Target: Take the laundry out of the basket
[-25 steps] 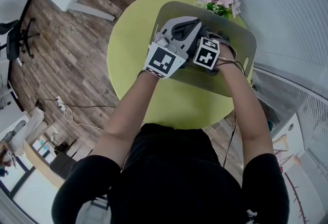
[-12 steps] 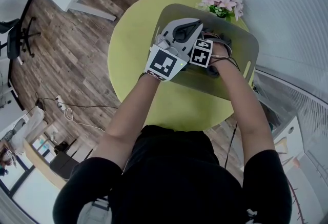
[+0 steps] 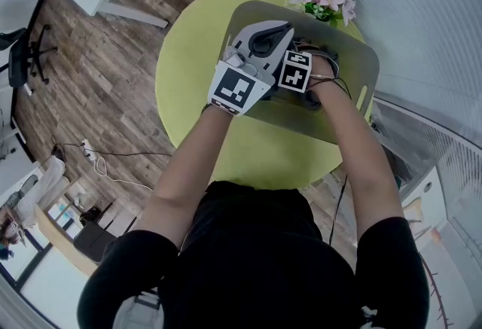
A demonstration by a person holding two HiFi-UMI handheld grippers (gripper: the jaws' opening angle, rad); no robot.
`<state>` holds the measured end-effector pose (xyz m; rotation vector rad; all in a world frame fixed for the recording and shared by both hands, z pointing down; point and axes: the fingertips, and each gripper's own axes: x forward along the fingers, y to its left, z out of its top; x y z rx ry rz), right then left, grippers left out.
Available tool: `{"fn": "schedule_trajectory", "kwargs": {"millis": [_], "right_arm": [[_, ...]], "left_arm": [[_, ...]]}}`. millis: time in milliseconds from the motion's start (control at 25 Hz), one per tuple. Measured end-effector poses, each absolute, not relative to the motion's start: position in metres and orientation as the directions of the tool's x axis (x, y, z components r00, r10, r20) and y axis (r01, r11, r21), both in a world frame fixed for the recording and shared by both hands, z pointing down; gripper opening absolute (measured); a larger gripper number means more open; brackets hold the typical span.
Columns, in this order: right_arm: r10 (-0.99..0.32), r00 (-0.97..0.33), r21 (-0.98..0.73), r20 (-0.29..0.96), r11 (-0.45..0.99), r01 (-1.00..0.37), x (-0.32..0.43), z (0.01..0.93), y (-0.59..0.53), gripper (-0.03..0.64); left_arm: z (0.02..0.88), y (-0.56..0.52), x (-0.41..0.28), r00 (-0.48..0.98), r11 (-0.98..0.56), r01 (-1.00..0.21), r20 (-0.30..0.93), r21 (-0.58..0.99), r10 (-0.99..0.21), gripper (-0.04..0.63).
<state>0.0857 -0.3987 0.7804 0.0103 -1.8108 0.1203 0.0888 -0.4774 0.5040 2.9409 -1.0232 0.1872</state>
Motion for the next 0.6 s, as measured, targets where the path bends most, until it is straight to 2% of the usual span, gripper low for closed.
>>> {"fn": "schedule_trajectory", "kwargs": {"millis": [160, 600], "right_arm": [[0.047, -0.245, -0.066, 0.968, 0.995, -0.071, 0.091, 0.768, -0.395, 0.382], [0.005, -0.256, -0.041, 0.967, 0.990, -0.136, 0.113, 0.690, -0.383, 0.376]], "left_arm": [[0.502, -0.476, 0.090, 0.781, -0.788, -0.616, 0.116, -0.018, -0.613, 0.011], [0.461, -0.465, 0.083, 0.772, -0.776, -0.628, 0.078, -0.059, -0.631, 0.010]]}}
